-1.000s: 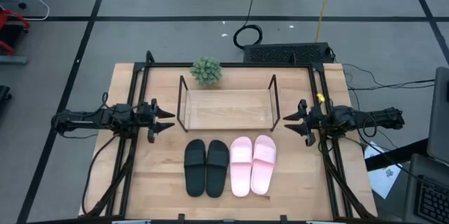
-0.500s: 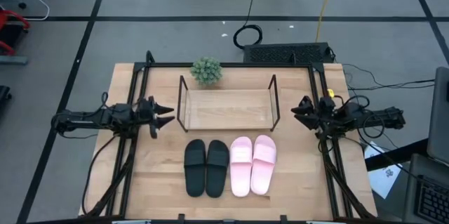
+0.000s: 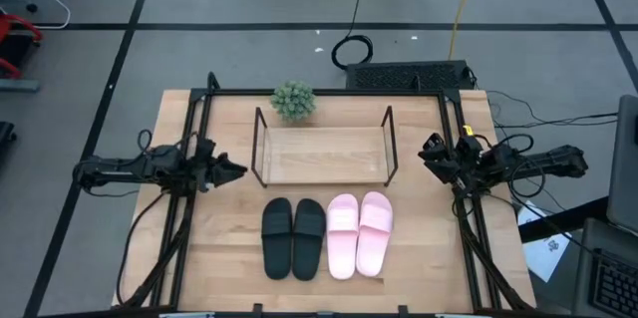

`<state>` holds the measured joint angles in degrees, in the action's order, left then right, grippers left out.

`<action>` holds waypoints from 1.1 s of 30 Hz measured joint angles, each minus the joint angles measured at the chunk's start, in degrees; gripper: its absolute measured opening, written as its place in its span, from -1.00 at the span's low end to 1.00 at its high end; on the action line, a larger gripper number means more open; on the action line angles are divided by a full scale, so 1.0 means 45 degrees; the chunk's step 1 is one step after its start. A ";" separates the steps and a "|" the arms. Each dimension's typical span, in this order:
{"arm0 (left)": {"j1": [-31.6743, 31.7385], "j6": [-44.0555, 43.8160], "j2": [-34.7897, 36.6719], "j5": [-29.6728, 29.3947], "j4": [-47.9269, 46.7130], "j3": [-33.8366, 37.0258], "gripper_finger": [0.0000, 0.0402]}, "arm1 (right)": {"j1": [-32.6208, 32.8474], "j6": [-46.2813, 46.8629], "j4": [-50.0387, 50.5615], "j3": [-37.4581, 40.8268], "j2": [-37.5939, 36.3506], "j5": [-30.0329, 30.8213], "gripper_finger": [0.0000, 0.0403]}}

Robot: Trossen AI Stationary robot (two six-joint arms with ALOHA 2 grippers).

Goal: Pick and place slides into the shelf
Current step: Put the right pink slide on the shelf

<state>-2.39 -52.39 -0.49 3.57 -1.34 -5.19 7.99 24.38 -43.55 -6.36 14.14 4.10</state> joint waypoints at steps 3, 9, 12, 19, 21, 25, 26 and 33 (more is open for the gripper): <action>-0.0240 -0.0113 0.0000 0.0514 0.1702 -0.0003 -0.06 | 0.0036 -0.0205 -0.1164 -0.0011 0.0712 -0.0439 -0.34; -0.1229 0.1207 -0.0063 0.0270 0.1315 -0.2154 -0.06 | 0.0780 -0.1424 -0.2065 -0.1571 0.2283 -0.1196 -0.34; -0.1799 0.1970 -0.0616 -0.0454 -0.0582 -0.4091 -0.06 | 0.1367 -0.2281 -0.1308 -0.3113 0.3185 -0.1631 -0.34; -0.2797 0.2777 -0.3775 -0.0914 -0.3596 -0.8598 -0.06 | 0.3230 -0.4111 0.3150 -0.7753 0.5683 -0.1449 -0.34; -0.3052 0.2775 -0.4904 -0.0912 -0.4422 -0.9757 -0.06 | 0.3878 -0.4723 0.4071 -0.9049 0.6525 -0.1073 -0.34; -0.3745 0.2714 -0.7157 -0.0917 -0.6022 -1.1869 -0.06 | 0.5457 -0.5604 0.6057 -1.1542 0.8159 0.0173 -0.34; -0.3971 0.2674 -0.7677 -0.0926 -0.6393 -1.2347 -0.06 | 0.5907 -0.5648 0.6629 -1.2103 0.8567 0.0691 -0.34; -0.6320 0.1633 -1.1001 -0.2227 -0.8546 -1.5337 -0.06 | 0.8968 -0.5085 0.9535 -1.5282 1.1460 0.5001 -0.34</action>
<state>-30.83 -45.05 -50.00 -6.46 -39.80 -74.21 48.34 1.50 -0.64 -75.12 65.70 26.61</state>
